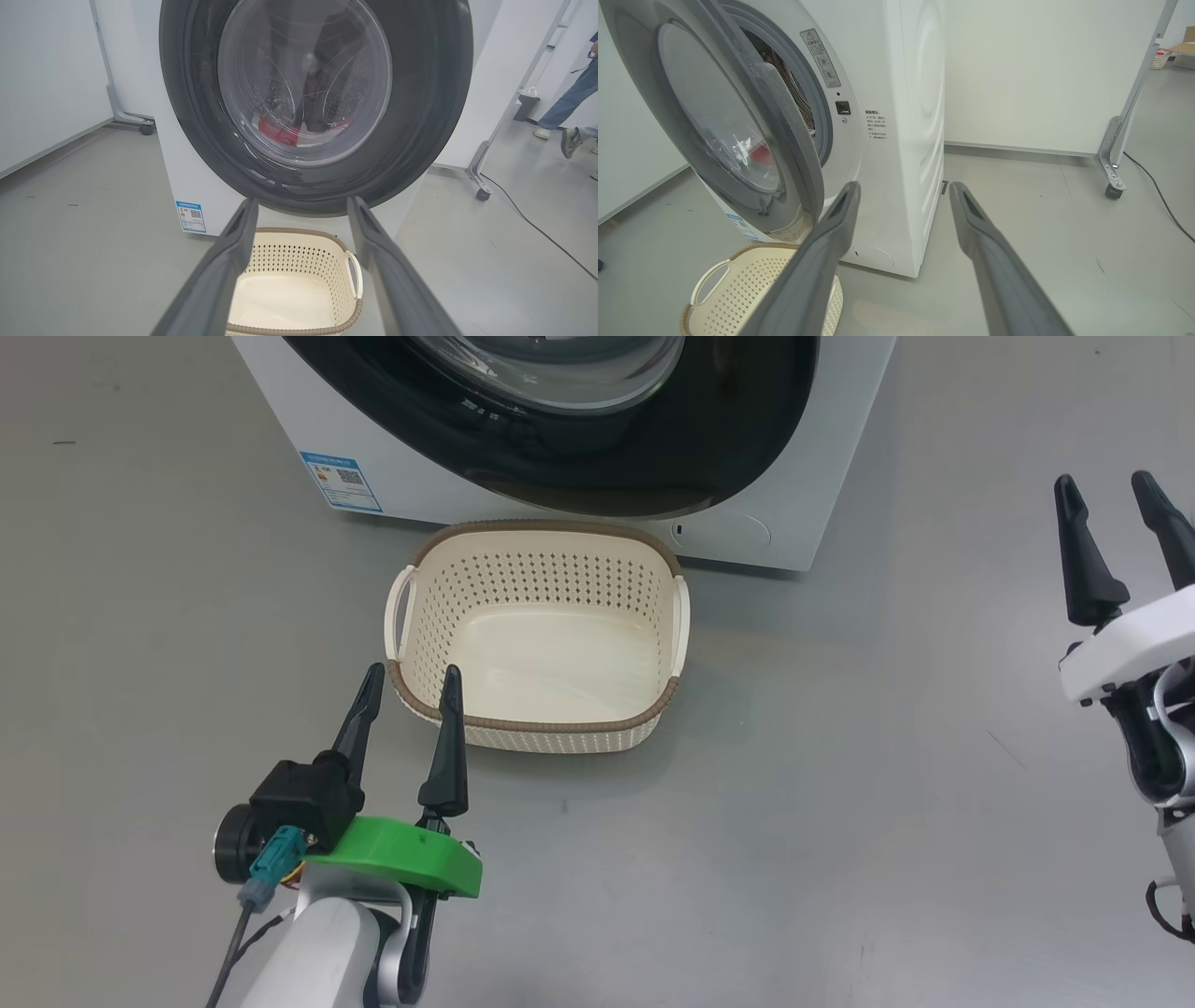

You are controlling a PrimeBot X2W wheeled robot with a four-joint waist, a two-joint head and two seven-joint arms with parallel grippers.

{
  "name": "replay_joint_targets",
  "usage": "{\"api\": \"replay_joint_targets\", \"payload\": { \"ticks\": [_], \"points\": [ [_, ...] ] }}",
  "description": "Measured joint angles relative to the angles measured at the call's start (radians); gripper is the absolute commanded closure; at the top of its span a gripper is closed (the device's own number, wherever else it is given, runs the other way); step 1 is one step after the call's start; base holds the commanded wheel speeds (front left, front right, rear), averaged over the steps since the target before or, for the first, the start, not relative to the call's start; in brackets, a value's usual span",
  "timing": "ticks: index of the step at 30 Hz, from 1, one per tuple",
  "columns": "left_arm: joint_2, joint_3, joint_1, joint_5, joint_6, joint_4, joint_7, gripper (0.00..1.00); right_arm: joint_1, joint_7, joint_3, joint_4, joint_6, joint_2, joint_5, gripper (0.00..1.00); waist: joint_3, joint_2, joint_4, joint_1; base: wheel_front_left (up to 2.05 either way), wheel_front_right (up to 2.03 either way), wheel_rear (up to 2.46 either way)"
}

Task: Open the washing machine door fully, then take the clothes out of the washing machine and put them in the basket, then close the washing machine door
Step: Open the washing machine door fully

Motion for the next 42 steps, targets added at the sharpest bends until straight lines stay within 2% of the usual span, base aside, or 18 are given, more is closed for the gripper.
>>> {"api": "replay_joint_targets", "payload": {
  "ticks": [13,33,42],
  "points": [
    [0.0,0.025,0.0,0.021,0.0,-0.002,0.0,0.0,0.13,-0.083,-0.007,-0.06,-0.056,0.02,-0.019,0.0,-0.013,0.0,-0.006,0.0,0.0,0.0,0.0],
    [0.0,0.033,0.003,0.027,0.0,-0.005,0.0,0.0,0.216,-0.124,-0.03,-0.142,-0.103,0.035,-0.018,0.0,-0.012,0.0,-0.01,0.0,0.0,0.0,0.0],
    [0.0,0.034,0.003,0.028,0.0,-0.007,0.0,0.0,0.227,-0.159,-0.074,-0.176,-0.129,0.072,0.008,0.0,-0.009,0.0,-0.011,0.0,0.0,0.0,0.0]
  ]
}}
